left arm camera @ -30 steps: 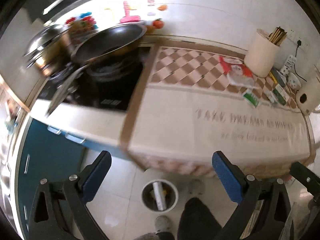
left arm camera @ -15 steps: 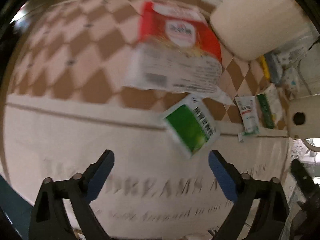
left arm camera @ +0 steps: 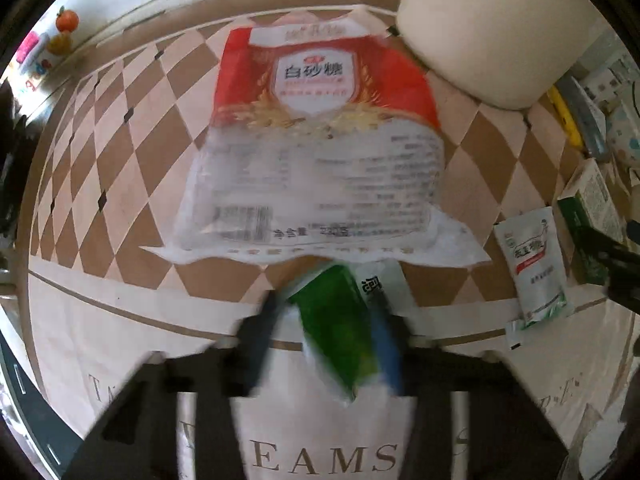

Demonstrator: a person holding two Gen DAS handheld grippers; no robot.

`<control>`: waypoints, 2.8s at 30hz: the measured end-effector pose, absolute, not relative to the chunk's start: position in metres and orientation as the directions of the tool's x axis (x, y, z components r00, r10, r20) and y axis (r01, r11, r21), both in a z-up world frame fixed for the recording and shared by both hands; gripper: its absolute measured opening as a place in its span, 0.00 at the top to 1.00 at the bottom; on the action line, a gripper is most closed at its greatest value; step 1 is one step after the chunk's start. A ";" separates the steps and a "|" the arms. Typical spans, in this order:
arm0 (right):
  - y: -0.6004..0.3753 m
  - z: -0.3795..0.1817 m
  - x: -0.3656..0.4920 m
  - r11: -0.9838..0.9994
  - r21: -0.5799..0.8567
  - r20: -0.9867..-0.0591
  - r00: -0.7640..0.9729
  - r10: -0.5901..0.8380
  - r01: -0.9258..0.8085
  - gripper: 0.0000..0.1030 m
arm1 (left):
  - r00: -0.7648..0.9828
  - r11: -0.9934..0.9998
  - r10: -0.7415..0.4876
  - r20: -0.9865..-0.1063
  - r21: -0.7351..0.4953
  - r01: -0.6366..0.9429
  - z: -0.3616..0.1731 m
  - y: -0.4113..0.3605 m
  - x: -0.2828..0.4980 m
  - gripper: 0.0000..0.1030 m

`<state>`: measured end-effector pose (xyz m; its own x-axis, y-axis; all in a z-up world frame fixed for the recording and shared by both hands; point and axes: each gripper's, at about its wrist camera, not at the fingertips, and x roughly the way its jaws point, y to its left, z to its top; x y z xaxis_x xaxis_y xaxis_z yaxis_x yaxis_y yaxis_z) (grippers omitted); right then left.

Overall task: Collect trash
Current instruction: 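Grasp the green-white packet with the left tool while the right tool grasps the medicine box, then carry packet and medicine box down over the trash bin and open both tools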

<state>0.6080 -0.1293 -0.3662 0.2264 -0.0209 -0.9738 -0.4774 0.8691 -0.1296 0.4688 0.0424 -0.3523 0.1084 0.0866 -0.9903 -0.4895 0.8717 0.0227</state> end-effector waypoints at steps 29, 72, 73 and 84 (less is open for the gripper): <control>-0.177 -0.315 0.559 0.952 0.219 -0.941 0.214 0.264 -0.213 0.24 | 0.282 0.864 0.228 -0.932 0.061 -0.500 -0.260 0.083 0.385 0.98; -0.069 -0.378 0.068 0.838 0.411 -0.908 -0.078 0.412 -0.360 0.26 | 0.036 0.740 0.036 -0.999 0.003 -0.673 -0.407 0.179 -0.067 0.98; -0.062 -0.405 0.056 0.842 0.406 -0.913 -0.114 0.392 -0.356 0.26 | 0.012 0.724 -0.004 -1.000 -0.011 -0.690 -0.434 0.184 -0.076 0.98; -0.001 -0.704 0.003 0.864 0.339 -0.920 -0.324 0.222 -0.372 0.26 | -0.093 0.547 -0.271 -0.958 -0.074 -0.834 -0.734 0.227 -0.104 0.96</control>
